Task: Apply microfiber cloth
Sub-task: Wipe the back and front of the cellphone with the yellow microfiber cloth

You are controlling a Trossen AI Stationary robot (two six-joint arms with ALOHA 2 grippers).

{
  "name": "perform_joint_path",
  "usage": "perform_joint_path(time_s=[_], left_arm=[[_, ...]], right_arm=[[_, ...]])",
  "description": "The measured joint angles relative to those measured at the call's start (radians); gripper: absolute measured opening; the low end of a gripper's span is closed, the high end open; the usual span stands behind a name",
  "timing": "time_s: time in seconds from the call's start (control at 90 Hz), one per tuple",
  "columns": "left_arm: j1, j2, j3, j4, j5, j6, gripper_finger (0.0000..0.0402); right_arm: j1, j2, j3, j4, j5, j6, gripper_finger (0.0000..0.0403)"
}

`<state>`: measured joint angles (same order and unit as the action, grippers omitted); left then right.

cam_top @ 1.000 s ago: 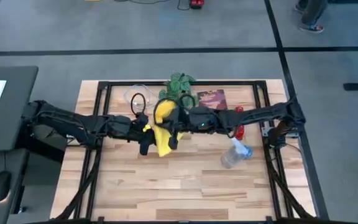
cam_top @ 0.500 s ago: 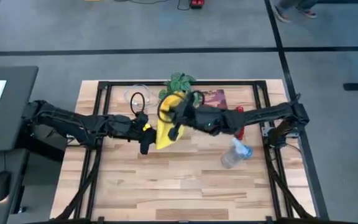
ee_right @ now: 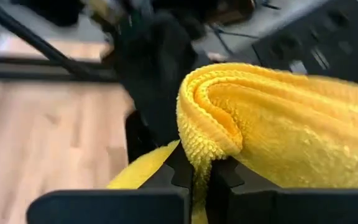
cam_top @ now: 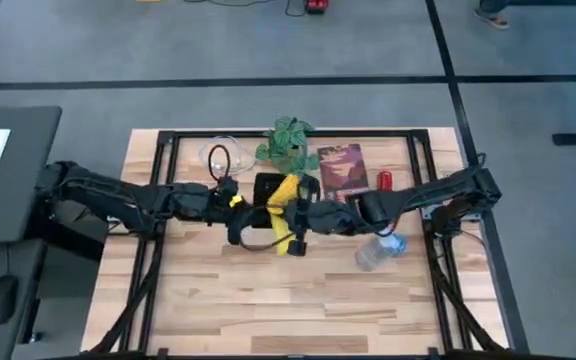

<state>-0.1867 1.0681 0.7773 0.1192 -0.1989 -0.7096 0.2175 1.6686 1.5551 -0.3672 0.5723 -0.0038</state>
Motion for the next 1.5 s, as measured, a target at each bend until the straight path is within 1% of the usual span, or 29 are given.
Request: perform_joint_path(time_s=[0.1, 0.167, 0.256, 0.389, 0.489, 0.667, 0.844, 0.989, 1.067, 1.144, 1.2, 1.356, 1.433, 1.5], left_arm=[[0.0, -0.005, 0.003, 0.025, -0.006, -0.005, 0.0004], [-0.002, -0.005, 0.004, 0.038, 0.015, 0.0, 0.0004], [-0.003, -0.005, 0.004, 0.058, 0.03, 0.021, 0.0004], [-0.001, -0.005, 0.004, 0.083, 0.012, 0.029, 0.0004], [0.003, -0.005, 0.004, 0.087, 0.013, 0.035, 0.0004], [0.006, -0.004, 0.004, 0.091, 0.005, 0.035, 0.0004], [0.006, -0.004, 0.004, 0.135, 0.004, 0.054, 0.0004], [0.006, -0.003, 0.003, 0.124, -0.007, 0.05, 0.0004], [0.007, -0.002, 0.002, 0.118, -0.009, 0.05, 0.0004], [0.007, -0.001, 0.0, 0.108, -0.011, 0.041, 0.0004], [0.008, 0.001, 0.0, 0.108, -0.012, 0.032, 0.0004], [0.003, -0.001, 0.0, 0.125, -0.013, 0.028, 0.0004], [0.003, -0.001, 0.001, 0.126, -0.011, 0.028, 0.0004], [0.003, -0.001, 0.001, 0.116, -0.009, 0.027, 0.0004]], right_arm=[[0.004, -0.058, -0.001, 0.007, 0.049, 0.003, 0.0], [0.008, -0.099, -0.001, 0.032, 0.075, 0.003, 0.0], [0.012, -0.148, -0.001, 0.072, 0.078, -0.001, 0.0], [0.025, -0.209, -0.001, 0.138, 0.068, -0.005, 0.0], [0.028, -0.234, 0.0, 0.191, 0.01, -0.005, 0.0], [0.028, -0.195, 0.0, 0.268, -0.18, 0.006, 0.0], [-0.019, -0.078, 0.0, 0.341, -0.21, 0.132, 0.0], [-0.062, 0.01, 0.0, 0.414, -0.207, 0.131, 0.0], [-0.076, 0.032, 0.002, 0.408, -0.207, 0.158, 0.0], [-0.08, 0.034, 0.003, 0.368, -0.204, 0.176, 0.0], [-0.077, 0.022, 0.003, 0.334, -0.161, 0.171, 0.0], [-0.053, -0.028, 0.003, 0.297, 0.031, 0.087, 0.0], [-0.053, -0.041, 0.003, 0.296, 0.045, 0.079, 0.0], [-0.053, -0.042, 0.003, 0.274, 0.015, 0.097, 0.0]])
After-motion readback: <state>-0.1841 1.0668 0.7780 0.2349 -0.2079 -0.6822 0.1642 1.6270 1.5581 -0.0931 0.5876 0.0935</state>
